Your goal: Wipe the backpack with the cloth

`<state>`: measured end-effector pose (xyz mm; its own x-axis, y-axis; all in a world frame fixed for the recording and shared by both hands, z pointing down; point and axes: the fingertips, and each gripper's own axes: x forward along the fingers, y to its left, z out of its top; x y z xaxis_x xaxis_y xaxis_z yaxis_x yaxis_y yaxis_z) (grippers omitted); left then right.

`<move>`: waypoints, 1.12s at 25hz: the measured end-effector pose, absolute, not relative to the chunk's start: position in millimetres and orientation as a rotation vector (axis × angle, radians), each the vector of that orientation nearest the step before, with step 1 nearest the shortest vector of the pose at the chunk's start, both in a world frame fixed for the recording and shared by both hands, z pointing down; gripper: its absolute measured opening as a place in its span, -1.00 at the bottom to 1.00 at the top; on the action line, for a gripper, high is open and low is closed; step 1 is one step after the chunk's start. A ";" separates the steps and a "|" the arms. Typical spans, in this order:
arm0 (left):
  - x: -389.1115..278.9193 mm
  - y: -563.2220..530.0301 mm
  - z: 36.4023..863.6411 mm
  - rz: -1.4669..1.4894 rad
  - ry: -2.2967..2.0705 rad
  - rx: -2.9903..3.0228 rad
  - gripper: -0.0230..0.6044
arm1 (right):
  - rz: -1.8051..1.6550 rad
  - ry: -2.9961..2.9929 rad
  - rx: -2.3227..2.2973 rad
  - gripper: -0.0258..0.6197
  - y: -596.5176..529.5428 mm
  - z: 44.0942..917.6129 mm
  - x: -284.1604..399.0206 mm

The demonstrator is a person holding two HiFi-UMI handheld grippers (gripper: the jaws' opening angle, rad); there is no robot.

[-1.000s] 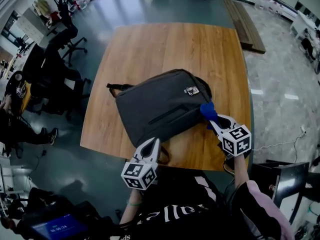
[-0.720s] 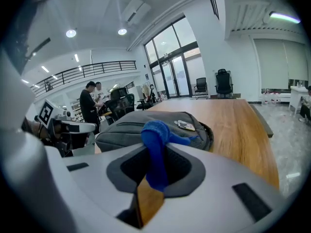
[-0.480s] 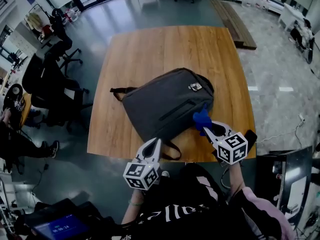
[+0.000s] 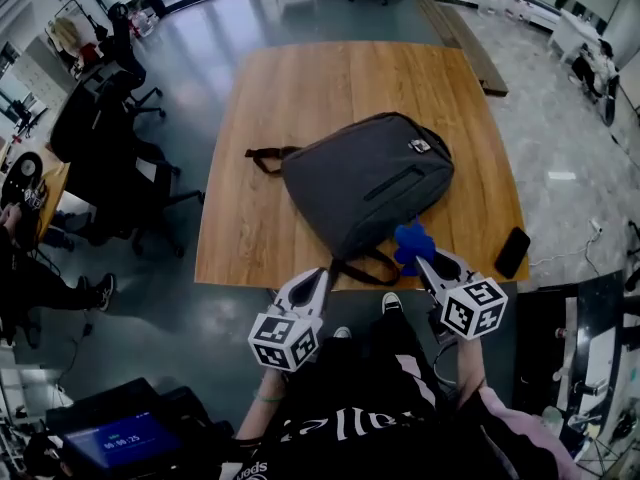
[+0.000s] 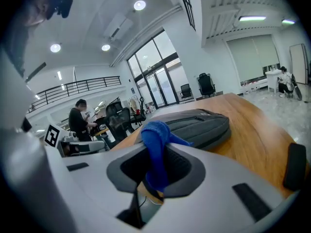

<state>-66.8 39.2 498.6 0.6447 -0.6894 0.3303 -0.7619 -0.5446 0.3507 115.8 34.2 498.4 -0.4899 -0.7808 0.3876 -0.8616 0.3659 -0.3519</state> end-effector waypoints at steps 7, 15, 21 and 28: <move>-78.4 71.8 498.2 0.228 -1.028 2.433 -0.94 | 0.822 -2.438 1.515 -0.72 89.7 498.8 66.1; -46.7 97.2 488.8 0.204 -0.956 2.471 -0.94 | 0.791 -2.493 1.450 -0.72 118.9 483.6 49.1; -23.0 128.5 482.9 0.200 -0.956 2.468 -0.94 | 0.810 -2.474 1.450 -0.72 153.9 485.9 69.8; 16.4 181.4 488.1 0.225 -0.934 2.468 -0.94 | 0.826 -2.477 1.420 -0.71 200.1 494.5 93.5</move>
